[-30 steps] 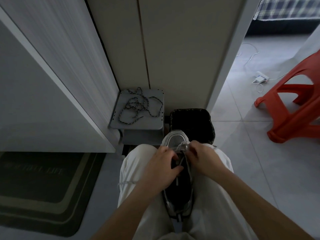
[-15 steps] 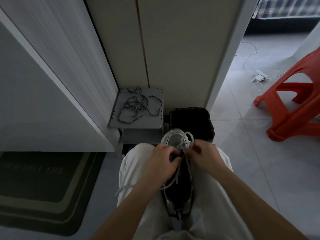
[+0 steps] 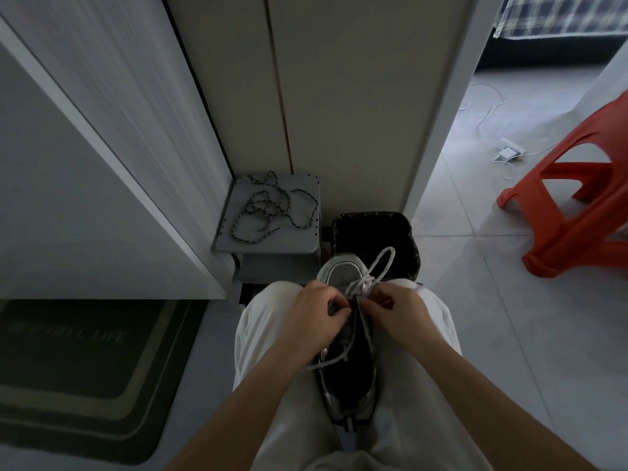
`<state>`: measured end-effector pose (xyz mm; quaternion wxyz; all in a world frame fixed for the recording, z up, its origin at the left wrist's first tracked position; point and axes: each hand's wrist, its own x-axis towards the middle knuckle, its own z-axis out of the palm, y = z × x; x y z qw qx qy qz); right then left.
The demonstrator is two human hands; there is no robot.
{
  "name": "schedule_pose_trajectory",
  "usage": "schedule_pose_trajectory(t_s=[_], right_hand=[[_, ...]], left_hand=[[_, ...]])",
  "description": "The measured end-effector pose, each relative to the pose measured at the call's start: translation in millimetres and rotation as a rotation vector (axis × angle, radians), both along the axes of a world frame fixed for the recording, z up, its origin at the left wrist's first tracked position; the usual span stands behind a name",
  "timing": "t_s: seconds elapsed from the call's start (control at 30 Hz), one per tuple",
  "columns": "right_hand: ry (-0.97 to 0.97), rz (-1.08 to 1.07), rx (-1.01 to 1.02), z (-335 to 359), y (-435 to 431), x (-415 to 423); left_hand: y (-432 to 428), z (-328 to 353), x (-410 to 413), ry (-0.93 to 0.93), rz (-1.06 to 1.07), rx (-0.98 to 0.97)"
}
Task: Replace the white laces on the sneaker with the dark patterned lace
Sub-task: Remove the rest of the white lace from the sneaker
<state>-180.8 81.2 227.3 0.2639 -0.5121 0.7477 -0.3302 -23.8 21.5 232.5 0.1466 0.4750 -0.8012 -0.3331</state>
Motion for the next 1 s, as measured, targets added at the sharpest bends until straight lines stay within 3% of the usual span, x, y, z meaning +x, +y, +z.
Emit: schedule_pose_trajectory(t_s=[0.1, 0.2, 0.23, 0.37, 0.43, 0.53, 0.7, 0.87, 1.0], right_hand=[[-0.026, -0.093, -0.02, 13.4, -12.4, -15.5], [-0.355, -0.451, -0.176, 27.1, -25.3, -47.2], [-0.382, -0.47, -0.156, 26.8, -24.6, -49.9], [-0.208, -0.118, 0.168, 9.2, -7.2, -20.7], [-0.185, -0.052, 0.167, 0.4, -3.3, -8.8], [-0.183, -0.083, 0.046, -6.0, -2.6, -2.6], [-0.016, 0.001, 0.078, 5.7, -17.5, -16.1], [-0.334, -0.405, -0.079, 19.5, -27.3, -41.4], [-0.159, -0.104, 0.09, 6.3, -7.8, -10.2]], left_hand=[[-0.9, 0.7, -0.2, -0.013, -0.015, -0.003], [-1.1, 2.7, -0.1, 0.006, -0.01, -0.013], [-1.2, 3.1, 0.4, 0.015, -0.001, -0.008], [-4.4, 1.9, 2.4, 0.026, 0.029, 0.02], [-5.2, 2.2, 3.2, 0.036, 0.043, 0.028], [-4.3, 1.4, 4.1, 0.041, 0.041, 0.025], [-6.4, 0.3, 6.6, 0.007, -0.058, 0.074], [-11.1, 0.7, 8.8, -0.01, -0.093, 0.099], [-11.8, -1.7, 11.5, 0.029, -0.071, 0.115]])
